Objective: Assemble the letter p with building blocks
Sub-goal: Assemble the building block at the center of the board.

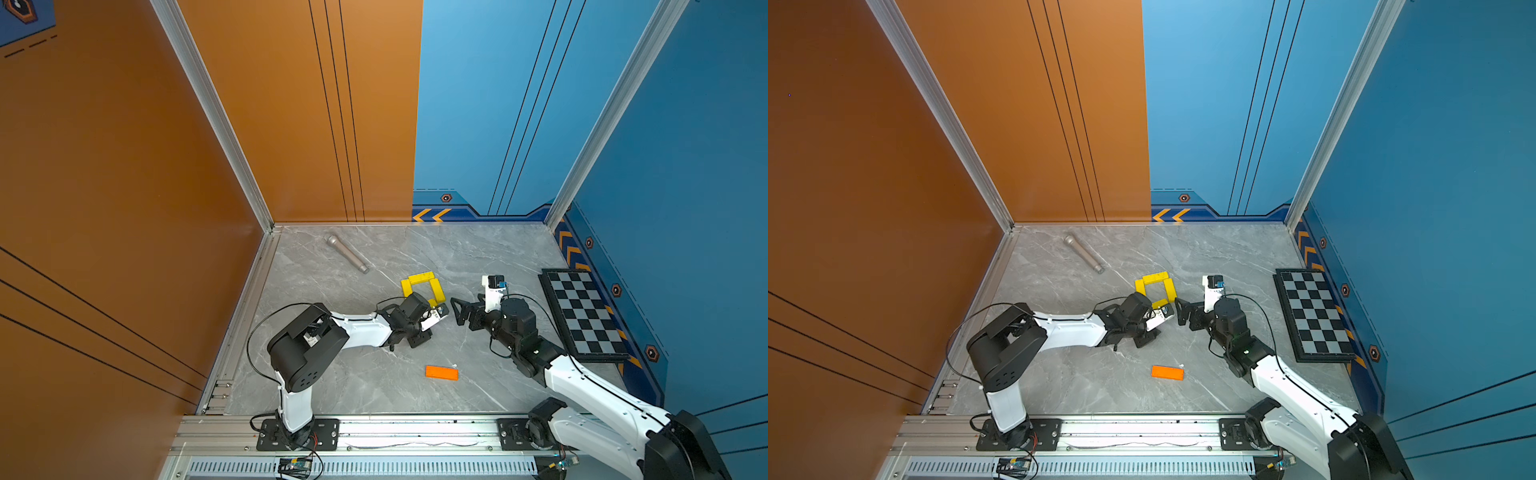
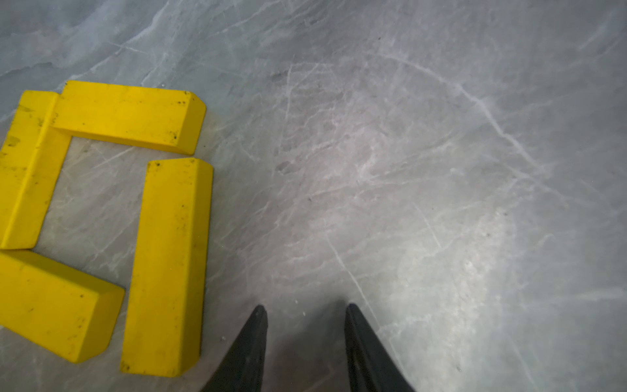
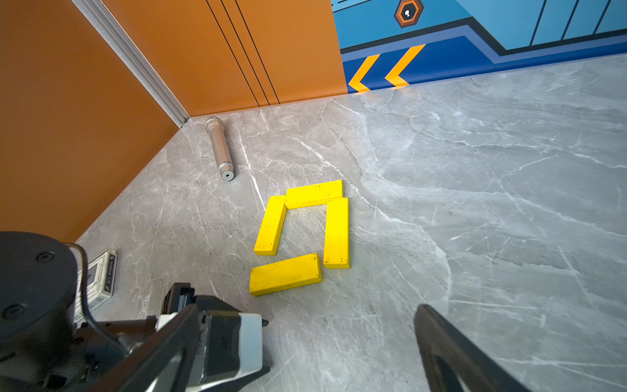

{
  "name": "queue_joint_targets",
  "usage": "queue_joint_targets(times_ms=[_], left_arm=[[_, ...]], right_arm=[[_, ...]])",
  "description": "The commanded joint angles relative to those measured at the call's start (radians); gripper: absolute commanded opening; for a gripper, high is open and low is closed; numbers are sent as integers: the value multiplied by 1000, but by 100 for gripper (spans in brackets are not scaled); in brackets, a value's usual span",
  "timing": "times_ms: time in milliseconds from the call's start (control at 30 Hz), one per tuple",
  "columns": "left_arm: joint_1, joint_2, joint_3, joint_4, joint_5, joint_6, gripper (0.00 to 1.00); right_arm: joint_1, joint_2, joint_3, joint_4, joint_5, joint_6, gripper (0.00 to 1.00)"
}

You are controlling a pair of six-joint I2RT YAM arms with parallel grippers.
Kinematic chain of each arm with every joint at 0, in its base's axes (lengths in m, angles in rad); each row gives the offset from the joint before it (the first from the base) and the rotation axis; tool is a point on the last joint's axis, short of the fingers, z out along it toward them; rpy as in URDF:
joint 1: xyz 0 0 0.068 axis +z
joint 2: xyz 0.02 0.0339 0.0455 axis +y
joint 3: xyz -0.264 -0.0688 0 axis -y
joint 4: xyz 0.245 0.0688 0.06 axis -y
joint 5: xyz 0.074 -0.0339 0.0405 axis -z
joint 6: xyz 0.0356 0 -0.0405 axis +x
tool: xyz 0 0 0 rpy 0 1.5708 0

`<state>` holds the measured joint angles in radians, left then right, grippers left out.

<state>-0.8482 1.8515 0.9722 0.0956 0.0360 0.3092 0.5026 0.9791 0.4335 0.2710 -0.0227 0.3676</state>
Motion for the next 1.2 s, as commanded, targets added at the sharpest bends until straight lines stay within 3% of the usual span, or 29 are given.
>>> queue_joint_targets(times_ms=[0,1167], left_arm=[[19,35,18,-19,-22,-22,40],[77,112,95,-19,-32,-44,38]], right_arm=[[-8,-10,-10,11,-1,10,100],[-15,16,-9,16,-5,13,100]])
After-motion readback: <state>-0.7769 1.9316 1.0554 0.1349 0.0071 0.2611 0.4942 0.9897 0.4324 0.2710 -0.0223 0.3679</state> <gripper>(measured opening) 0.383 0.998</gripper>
